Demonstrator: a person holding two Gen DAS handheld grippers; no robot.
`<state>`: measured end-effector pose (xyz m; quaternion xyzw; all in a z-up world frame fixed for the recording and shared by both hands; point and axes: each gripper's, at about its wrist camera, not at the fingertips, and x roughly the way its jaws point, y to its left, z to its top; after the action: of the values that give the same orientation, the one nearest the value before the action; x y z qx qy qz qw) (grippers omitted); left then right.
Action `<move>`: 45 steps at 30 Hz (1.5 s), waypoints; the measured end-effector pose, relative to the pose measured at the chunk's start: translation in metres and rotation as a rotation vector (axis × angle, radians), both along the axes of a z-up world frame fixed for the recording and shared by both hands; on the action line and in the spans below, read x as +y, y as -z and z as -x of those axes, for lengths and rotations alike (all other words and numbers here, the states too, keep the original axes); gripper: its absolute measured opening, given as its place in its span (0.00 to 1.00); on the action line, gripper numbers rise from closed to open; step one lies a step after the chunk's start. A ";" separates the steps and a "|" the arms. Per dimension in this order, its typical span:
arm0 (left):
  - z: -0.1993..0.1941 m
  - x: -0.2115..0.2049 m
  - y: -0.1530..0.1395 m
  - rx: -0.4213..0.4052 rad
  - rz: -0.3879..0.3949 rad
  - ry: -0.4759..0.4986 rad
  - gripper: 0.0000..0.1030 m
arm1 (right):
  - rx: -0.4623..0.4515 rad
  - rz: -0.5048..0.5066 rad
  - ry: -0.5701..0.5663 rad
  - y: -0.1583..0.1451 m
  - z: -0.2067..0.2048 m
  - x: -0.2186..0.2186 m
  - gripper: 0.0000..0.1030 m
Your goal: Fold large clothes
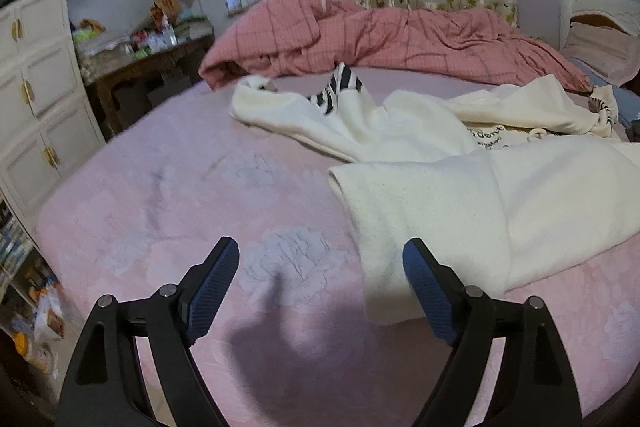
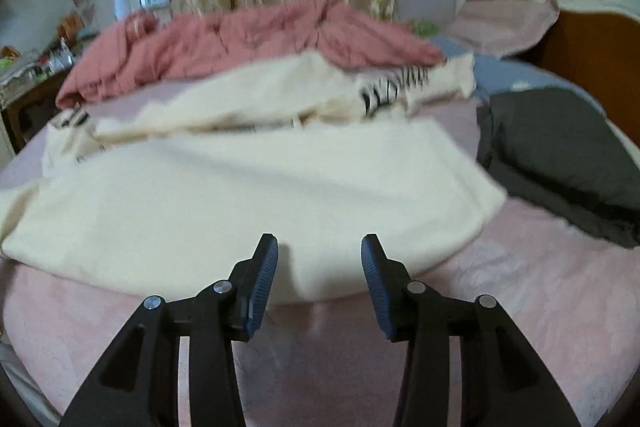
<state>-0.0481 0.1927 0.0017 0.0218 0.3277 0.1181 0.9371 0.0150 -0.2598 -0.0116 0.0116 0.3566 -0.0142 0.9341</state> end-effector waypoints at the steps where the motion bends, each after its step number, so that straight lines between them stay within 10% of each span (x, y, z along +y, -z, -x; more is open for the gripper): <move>1: -0.001 0.003 0.000 0.005 0.015 -0.001 0.81 | 0.017 -0.009 0.000 0.004 -0.003 -0.001 0.44; 8: -0.003 0.007 0.007 0.066 0.147 0.109 0.71 | -0.048 -0.004 0.029 -0.005 -0.001 -0.004 0.44; 13: -0.009 0.016 0.010 0.088 0.249 0.151 0.04 | -0.032 -0.053 0.051 -0.006 -0.007 -0.013 0.44; 17: -0.006 0.013 -0.032 -0.040 0.099 0.067 0.03 | -0.005 -0.070 0.055 -0.003 -0.009 -0.020 0.44; 24: -0.036 -0.010 -0.045 0.006 -0.121 0.124 0.04 | -0.031 -0.076 0.073 -0.010 -0.008 -0.025 0.44; 26: -0.042 -0.009 -0.025 0.064 -0.123 0.148 0.10 | -0.023 -0.094 0.077 -0.010 -0.010 -0.027 0.44; 28: -0.047 -0.003 -0.002 0.133 -0.135 0.105 0.37 | -0.023 -0.103 0.087 -0.012 -0.009 -0.031 0.44; 33: -0.014 -0.008 -0.007 -0.007 -0.069 0.082 0.44 | -0.067 -0.175 0.130 -0.026 0.006 -0.058 0.63; 36: -0.016 -0.036 -0.015 -0.023 -0.147 0.129 0.76 | -0.057 -0.182 0.129 -0.029 0.003 -0.072 0.69; 39: -0.048 -0.023 -0.017 0.038 -0.045 0.074 0.86 | -0.003 -0.213 0.204 -0.020 -0.009 -0.090 0.71; 42: -0.081 0.006 -0.005 0.129 0.090 -0.015 0.86 | 0.041 -0.297 0.275 -0.006 -0.021 -0.113 0.72; 44: -0.098 0.026 0.011 0.227 0.295 0.001 0.56 | 0.107 -0.238 0.264 0.004 -0.037 -0.114 0.72; 45: -0.104 0.033 0.018 0.253 0.401 0.024 0.22 | 0.177 -0.220 0.201 0.013 -0.049 -0.111 0.65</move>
<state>0.0555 0.2256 -0.0159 -0.1464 0.4592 0.0359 0.8754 0.0639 -0.3703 -0.0251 0.1481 0.4338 -0.0693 0.8860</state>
